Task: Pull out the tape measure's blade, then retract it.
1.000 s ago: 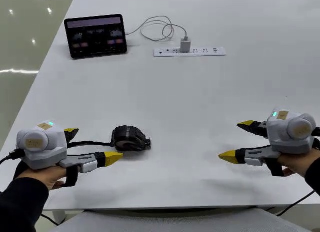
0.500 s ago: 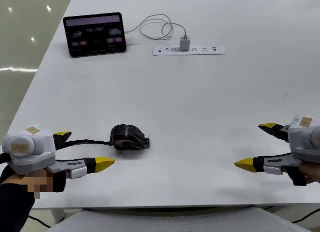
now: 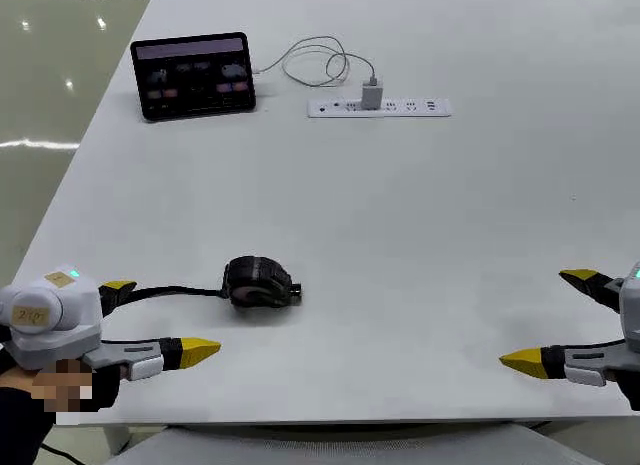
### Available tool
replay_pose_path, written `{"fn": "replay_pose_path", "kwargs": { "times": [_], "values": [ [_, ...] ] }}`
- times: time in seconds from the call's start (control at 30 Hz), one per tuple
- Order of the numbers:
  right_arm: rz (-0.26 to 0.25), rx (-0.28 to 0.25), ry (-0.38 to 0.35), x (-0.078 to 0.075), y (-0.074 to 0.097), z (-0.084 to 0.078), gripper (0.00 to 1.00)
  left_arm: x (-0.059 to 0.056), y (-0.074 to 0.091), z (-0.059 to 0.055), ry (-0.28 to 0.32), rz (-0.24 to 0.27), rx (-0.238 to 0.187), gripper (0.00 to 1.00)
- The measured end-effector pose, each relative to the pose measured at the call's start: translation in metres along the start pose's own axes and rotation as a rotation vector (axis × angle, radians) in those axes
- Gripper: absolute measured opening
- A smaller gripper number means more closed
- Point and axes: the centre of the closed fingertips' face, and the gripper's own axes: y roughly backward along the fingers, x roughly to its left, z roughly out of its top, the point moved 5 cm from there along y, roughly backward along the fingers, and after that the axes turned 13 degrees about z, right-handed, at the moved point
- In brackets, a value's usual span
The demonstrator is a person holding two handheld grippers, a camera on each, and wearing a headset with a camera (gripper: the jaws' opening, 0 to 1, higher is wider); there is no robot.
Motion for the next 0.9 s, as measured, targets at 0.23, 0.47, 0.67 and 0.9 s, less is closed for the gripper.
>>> {"fn": "replay_pose_path", "kwargs": {
  "times": [0.23,0.47,0.67,0.9],
  "values": [
    [0.002,0.018,0.007,0.0,0.003,-0.004,1.0,0.004,0.004,0.002,0.002,0.008,-0.006,1.0],
    [0.008,0.023,0.0,0.002,0.0,-0.007,1.0,0.004,0.004,0.003,0.021,0.005,0.006,1.0],
    [0.007,0.025,-0.011,0.002,0.0,-0.008,1.0,0.001,0.002,0.002,0.015,-0.005,0.021,1.0],
    [0.008,0.032,-0.015,0.003,0.0,-0.013,1.0,-0.001,0.001,0.0,0.014,-0.011,0.029,1.0]
  ]
}}
